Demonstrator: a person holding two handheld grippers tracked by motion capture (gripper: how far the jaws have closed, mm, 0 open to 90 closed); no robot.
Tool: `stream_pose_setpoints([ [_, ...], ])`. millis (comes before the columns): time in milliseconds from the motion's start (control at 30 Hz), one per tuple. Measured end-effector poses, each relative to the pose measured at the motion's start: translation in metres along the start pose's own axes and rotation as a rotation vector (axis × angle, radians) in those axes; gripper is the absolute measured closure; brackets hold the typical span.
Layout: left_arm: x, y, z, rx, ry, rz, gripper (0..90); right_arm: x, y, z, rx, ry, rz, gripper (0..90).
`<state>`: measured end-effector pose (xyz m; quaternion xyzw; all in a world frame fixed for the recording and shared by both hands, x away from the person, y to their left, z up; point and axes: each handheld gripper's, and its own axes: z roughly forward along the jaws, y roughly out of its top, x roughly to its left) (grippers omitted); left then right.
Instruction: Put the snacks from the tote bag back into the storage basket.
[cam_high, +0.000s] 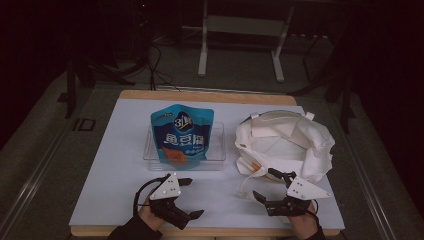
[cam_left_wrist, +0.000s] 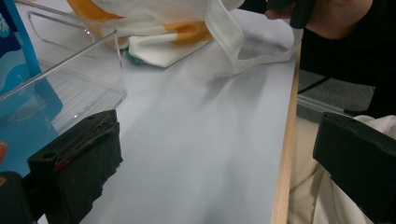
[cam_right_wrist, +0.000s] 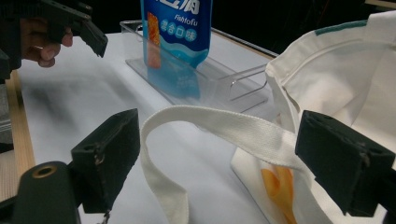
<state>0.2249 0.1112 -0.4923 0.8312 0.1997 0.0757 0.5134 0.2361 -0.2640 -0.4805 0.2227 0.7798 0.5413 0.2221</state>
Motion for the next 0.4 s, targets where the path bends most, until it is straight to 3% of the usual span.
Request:
stream_pose_setpoints([
  [400, 0.0015, -0.001, -0.0006, -0.002, 0.016, 0.004, 1.3, -0.0014, -0.0018, 0.002, 0.015, 0.002, 0.007, 14.1],
])
